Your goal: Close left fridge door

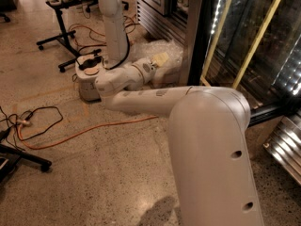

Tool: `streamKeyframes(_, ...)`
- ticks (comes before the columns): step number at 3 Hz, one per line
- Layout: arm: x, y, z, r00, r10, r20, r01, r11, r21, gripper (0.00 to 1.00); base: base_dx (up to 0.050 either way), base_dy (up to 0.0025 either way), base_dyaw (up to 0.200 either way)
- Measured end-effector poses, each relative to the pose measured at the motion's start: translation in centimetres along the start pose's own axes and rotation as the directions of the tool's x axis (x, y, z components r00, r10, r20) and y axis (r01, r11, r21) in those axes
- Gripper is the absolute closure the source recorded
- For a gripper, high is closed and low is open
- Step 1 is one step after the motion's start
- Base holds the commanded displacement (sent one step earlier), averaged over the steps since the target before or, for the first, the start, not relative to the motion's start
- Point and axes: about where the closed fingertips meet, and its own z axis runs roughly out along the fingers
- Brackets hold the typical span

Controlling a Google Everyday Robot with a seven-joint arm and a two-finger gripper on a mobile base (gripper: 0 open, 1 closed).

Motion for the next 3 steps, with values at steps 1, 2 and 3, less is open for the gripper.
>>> streamKeyframes(1,-0.6,-0.7,-0.1,1.000,0.003,0.012,-0.003,0.9998,0.018,1.00,0.000,0.00000,0.000)
streamKeyframes(2,-2.0,-1.4,0.5,0.999,-0.004,0.048,0.003,0.9996,0.027,1.00,0.000,0.00000,0.000)
streamKeyframes(3,-2.0,-1.4,0.5,0.999,-0.004,0.048,0.003,0.9996,0.027,1.00,0.000,0.00000,-0.200)
